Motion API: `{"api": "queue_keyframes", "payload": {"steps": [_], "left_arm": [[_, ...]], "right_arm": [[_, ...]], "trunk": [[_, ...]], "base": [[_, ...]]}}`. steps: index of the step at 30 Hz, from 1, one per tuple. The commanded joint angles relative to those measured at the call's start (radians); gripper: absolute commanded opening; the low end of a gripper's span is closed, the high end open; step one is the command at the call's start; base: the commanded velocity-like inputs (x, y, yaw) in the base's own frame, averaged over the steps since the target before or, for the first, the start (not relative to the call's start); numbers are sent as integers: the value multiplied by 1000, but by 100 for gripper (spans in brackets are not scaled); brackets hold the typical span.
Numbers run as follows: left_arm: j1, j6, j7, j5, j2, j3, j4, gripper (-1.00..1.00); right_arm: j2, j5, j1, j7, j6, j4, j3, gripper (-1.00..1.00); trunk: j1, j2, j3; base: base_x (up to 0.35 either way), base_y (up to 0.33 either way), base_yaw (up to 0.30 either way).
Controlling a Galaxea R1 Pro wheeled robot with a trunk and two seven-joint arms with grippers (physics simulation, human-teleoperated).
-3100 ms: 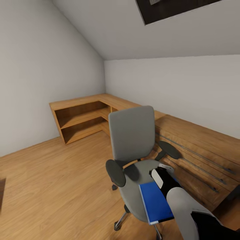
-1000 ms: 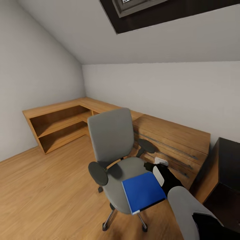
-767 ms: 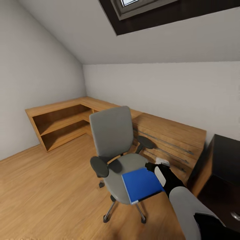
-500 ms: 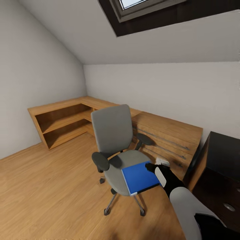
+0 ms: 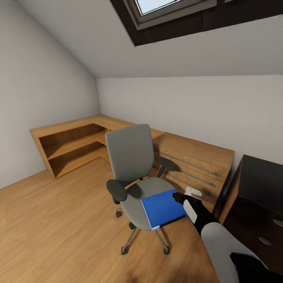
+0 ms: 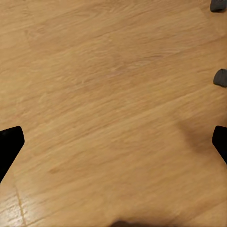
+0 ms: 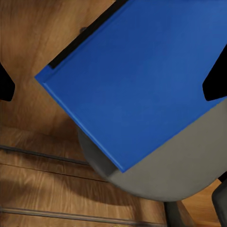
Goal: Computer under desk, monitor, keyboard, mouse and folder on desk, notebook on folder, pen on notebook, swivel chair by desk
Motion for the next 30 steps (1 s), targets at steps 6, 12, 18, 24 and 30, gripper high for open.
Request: {"api": "queue_keyframes", "payload": {"steps": [6, 12, 18, 24, 30], "left_arm": [[0, 1, 1, 2, 0, -1, 0, 100], [0, 2, 1, 3, -1, -2, 0, 100], [0, 3, 1, 3, -1, -2, 0, 100], [0, 3, 1, 3, -1, -1, 0, 100], [0, 2, 1, 2, 0, -1, 0, 100]], "right_arm": [[-4, -11, 1, -3, 2, 0, -1, 100], [-21, -11, 2, 44, 2, 0, -1, 100], [-87, -13, 15, 181, 3, 26, -2, 100], [-139, -88, 17, 272, 3, 47, -4, 100], [-177, -162, 17, 337, 1, 79, -4, 100]], "trunk": [[0, 0, -1], [11, -21, -10], [34, -63, -29], [57, -105, -48], [80, -147, -66]], "base": [[0, 0, -5], [0, 0, 0], [0, 0, 0], [0, 0, 0], [0, 0, 0]]}}
